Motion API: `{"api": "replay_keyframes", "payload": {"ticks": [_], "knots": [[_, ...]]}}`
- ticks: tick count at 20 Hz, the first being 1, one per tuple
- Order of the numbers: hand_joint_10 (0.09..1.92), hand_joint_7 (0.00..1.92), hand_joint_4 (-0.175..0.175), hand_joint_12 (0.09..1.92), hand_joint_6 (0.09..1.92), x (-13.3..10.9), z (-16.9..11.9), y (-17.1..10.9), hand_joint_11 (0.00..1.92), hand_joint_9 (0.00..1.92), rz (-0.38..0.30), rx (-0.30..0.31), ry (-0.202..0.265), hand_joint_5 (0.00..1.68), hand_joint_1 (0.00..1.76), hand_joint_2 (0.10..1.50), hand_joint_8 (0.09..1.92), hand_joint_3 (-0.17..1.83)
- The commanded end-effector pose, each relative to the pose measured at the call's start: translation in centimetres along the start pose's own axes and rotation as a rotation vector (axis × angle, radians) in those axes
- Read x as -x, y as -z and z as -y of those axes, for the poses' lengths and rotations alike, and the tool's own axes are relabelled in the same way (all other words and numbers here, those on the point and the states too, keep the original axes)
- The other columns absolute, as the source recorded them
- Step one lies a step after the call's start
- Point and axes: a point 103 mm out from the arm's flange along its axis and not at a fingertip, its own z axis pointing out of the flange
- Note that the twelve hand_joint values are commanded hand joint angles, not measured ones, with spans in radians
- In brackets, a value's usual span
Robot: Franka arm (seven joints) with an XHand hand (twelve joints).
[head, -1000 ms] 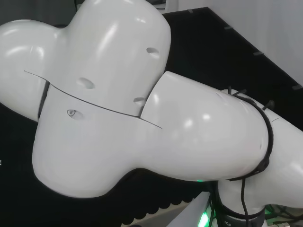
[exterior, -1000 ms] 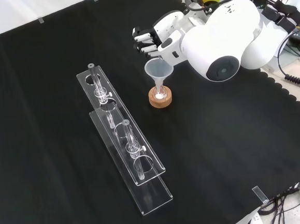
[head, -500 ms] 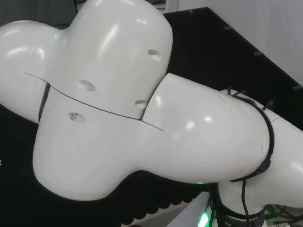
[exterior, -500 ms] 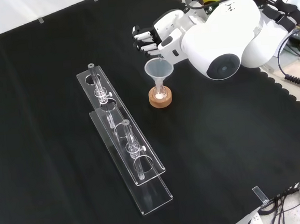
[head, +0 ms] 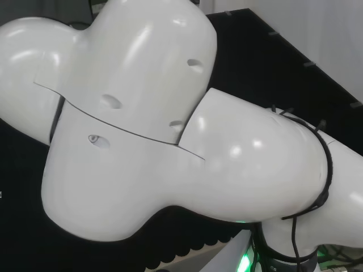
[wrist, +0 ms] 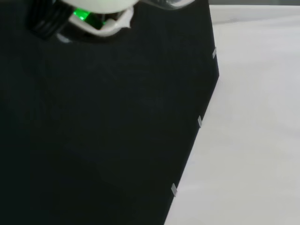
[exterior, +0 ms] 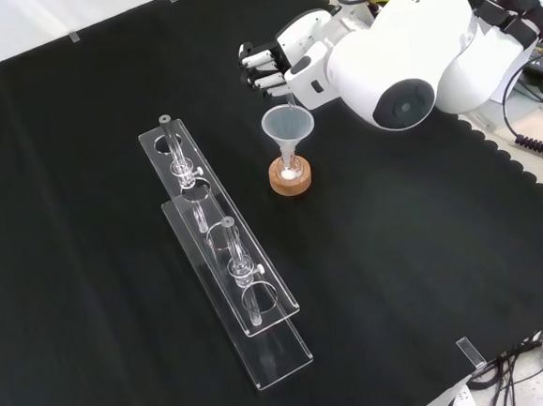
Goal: Pour all the NaCl from the weighing funnel into the round-bottom flask.
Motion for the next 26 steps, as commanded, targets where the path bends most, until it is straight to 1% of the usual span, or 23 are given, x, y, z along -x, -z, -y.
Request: {"api": "replay_keyframes", "payload": {"ticks": [1, 7, 9, 10, 15, 20, 26], "knots": [[0.38, 0.65, 0.175, 1.17, 0.98, 0.4, 0.2, -0.4, 0.63, 0.93, -0.075, 0.029, 0.013, 1.12, 1.09, 0.68, 0.6, 0.75], [0.38, 0.66, 0.175, 1.17, 0.98, 1.3, 0.1, -1.2, 0.64, 0.94, -0.154, 0.051, 0.014, 1.12, 1.08, 0.68, 0.6, 0.75], [0.38, 0.66, 0.175, 1.17, 0.98, 1.7, 0.1, -1.6, 0.64, 0.94, -0.225, 0.063, 0.023, 1.12, 1.08, 0.69, 0.6, 0.75], [0.38, 0.66, 0.175, 1.17, 0.99, 1.9, 0.0, -1.7, 0.65, 0.94, -0.256, 0.079, 0.025, 1.11, 1.08, 0.69, 0.6, 0.75], [0.39, 0.66, 0.175, 1.17, 0.99, 2.5, -0.3, -2.4, 0.66, 0.96, -0.351, 0.096, 0.039, 1.11, 1.08, 0.69, 0.6, 0.75], [0.38, 0.67, 0.175, 1.15, 0.99, 3.1, -0.7, -3.5, 0.69, 0.97, -0.484, 0.103, 0.059, 1.11, 1.08, 0.68, 0.6, 0.75], [0.38, 0.67, 0.175, 1.15, 0.99, 3.4, -1.1, -4.8, 0.7, 0.98, -0.536, 0.111, 0.061, 1.11, 1.08, 0.68, 0.6, 0.75]]}}
